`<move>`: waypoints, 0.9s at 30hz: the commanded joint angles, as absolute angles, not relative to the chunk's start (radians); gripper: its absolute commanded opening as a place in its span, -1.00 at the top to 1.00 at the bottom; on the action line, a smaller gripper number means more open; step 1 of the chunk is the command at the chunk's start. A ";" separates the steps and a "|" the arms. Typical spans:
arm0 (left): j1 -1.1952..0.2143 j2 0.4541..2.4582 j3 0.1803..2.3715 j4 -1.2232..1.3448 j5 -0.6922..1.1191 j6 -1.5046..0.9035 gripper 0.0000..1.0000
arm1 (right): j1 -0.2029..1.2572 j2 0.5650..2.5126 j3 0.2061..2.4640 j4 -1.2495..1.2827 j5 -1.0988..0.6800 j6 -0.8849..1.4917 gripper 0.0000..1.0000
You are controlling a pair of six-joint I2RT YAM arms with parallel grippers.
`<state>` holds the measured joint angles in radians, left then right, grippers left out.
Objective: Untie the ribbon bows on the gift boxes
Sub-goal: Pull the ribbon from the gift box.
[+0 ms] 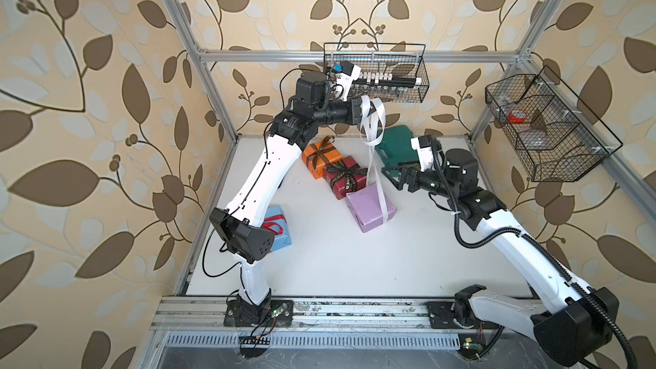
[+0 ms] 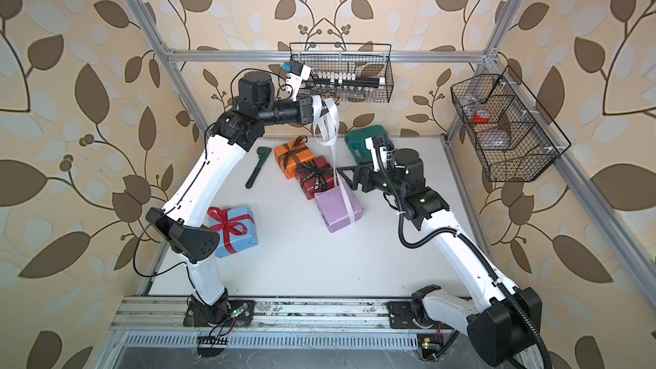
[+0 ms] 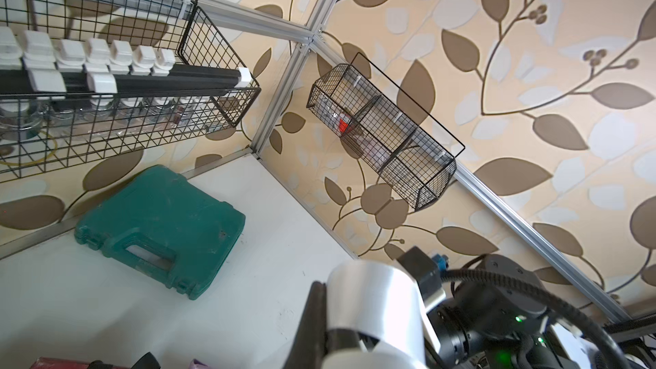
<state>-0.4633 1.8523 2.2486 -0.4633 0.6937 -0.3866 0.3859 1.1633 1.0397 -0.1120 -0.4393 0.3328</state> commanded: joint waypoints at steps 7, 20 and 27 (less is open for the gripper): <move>-0.459 1.724 2.217 -0.389 0.764 -0.432 1.00 | 0.412 1.304 1.099 0.101 -0.351 0.112 -0.95; -0.453 1.644 2.056 -0.305 0.793 -0.468 1.00 | 0.339 1.548 1.177 0.393 -0.623 0.201 -0.26; -0.433 1.613 1.962 -0.264 0.801 -0.490 1.00 | 0.337 1.598 1.223 0.456 -0.745 0.259 0.59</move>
